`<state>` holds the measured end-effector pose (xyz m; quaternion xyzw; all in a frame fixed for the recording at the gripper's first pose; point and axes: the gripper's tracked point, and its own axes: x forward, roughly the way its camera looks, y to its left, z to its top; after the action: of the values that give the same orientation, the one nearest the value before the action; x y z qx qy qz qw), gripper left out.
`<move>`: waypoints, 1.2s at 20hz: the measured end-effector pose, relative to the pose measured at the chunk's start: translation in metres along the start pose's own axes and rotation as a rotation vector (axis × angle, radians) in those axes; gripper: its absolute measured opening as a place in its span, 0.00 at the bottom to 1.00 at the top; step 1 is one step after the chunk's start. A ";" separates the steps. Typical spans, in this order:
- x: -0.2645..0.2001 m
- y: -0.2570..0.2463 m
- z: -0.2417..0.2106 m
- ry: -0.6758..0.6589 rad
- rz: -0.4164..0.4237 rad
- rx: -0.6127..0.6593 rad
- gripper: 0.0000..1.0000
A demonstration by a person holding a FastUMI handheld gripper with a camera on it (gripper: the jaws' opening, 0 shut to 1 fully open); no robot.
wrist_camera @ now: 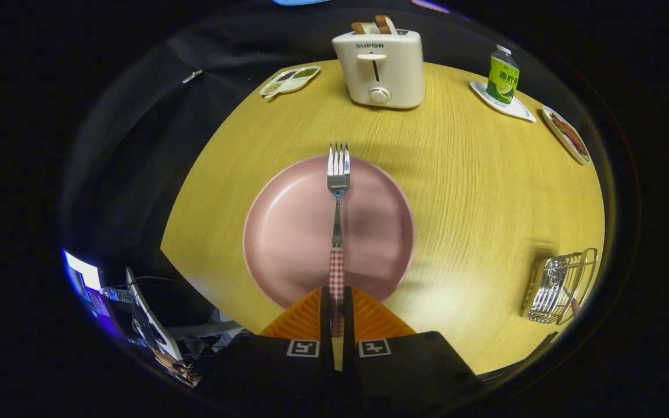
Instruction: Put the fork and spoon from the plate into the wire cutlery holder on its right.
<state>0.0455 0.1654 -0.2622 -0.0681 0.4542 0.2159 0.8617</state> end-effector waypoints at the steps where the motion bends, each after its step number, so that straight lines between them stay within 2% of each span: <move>1: -0.011 -0.004 0.001 -0.005 0.008 0.000 0.10; 7: -0.094 -0.056 0.000 -0.006 0.003 -0.027 0.10; 10: -0.137 -0.097 -0.012 0.047 -0.021 -0.071 0.10; 14: -0.182 -0.152 -0.041 0.153 -0.069 -0.067 0.09; 17: -0.200 -0.174 -0.056 0.238 -0.065 -0.064 0.09; 24: -0.238 -0.238 -0.075 0.467 -0.126 -0.196 0.09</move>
<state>-0.0256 -0.1455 -0.1314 -0.2276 0.6125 0.1833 0.7344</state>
